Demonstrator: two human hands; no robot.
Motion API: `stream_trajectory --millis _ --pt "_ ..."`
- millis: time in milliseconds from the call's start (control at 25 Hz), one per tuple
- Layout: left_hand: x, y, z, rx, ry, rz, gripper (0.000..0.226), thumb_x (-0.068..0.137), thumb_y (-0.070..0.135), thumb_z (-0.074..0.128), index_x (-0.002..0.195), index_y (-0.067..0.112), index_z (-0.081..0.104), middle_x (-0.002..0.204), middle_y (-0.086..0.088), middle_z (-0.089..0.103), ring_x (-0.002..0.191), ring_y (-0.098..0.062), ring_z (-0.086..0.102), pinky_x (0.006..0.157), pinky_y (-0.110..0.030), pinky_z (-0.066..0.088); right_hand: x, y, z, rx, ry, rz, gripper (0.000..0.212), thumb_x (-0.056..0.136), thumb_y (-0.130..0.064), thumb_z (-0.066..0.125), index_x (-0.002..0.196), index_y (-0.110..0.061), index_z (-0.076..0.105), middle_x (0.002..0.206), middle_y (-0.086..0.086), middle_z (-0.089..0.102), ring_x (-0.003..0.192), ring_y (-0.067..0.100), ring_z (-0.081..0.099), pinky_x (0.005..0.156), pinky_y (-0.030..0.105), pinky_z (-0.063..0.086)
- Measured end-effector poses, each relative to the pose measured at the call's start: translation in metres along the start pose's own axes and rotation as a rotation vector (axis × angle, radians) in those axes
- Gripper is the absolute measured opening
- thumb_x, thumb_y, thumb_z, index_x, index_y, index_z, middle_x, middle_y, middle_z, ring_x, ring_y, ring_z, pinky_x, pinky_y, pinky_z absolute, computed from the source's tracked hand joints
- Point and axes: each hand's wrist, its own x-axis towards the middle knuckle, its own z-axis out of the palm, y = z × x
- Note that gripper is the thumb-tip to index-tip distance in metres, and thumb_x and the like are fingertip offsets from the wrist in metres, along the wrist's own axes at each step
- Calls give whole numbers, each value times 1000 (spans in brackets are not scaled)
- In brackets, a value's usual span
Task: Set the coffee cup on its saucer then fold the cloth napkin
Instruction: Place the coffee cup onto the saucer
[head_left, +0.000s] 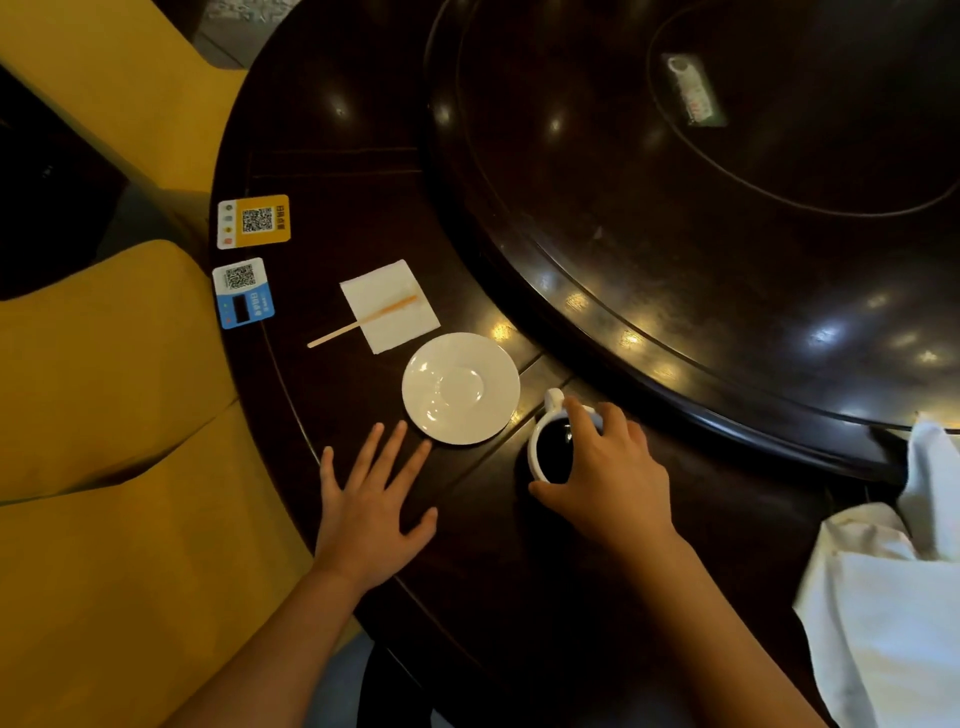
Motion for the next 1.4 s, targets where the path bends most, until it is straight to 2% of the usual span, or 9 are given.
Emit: stream_trajectory --millis 200,400,640,760,920,1400 --pt "0 0 0 -1 7 -2 69 81 59 38 142 29 35 153 -5 28 142 -23 12 106 -66 11 0 -2 -2 -33 -9 -49 93 73 -50 69 144 -27 14 145 5 26 131 25 28 89 34 47" --pt "-1 -1 0 -15 16 1 69 81 60 40 142 29 35 152 -5 29 142 -23 13 107 -66 11 10 -26 -11 -23 112 -133 90 72 -54 67 143 -28 19 142 4 29 129 24 31 84 33 47" --pt "0 -2 -1 -41 8 6 68 80 61 41 141 31 33 151 -5 31 142 -25 18 106 -67 15 54 -68 -15 -99 167 -228 91 71 -52 69 143 -26 19 143 7 30 128 27 32 85 37 47" --pt "-1 -3 1 -48 13 8 69 80 60 43 142 31 31 152 -4 29 142 -23 14 106 -66 12 72 -83 -11 -126 158 -237 92 71 -53 68 144 -25 19 144 8 30 129 29 32 87 39 47" --pt "-1 -3 1 -62 22 9 69 80 60 44 141 27 36 151 -4 32 142 -23 18 106 -66 14 82 -92 -6 -158 147 -250 90 72 -54 67 144 -23 20 143 9 31 128 30 33 87 38 47" --pt "-2 -4 3 -42 -3 11 69 81 61 41 141 27 33 152 -4 29 142 -24 15 107 -64 9 71 -93 5 -179 124 -297 91 75 -54 65 145 -23 16 143 9 30 127 28 33 87 37 47"
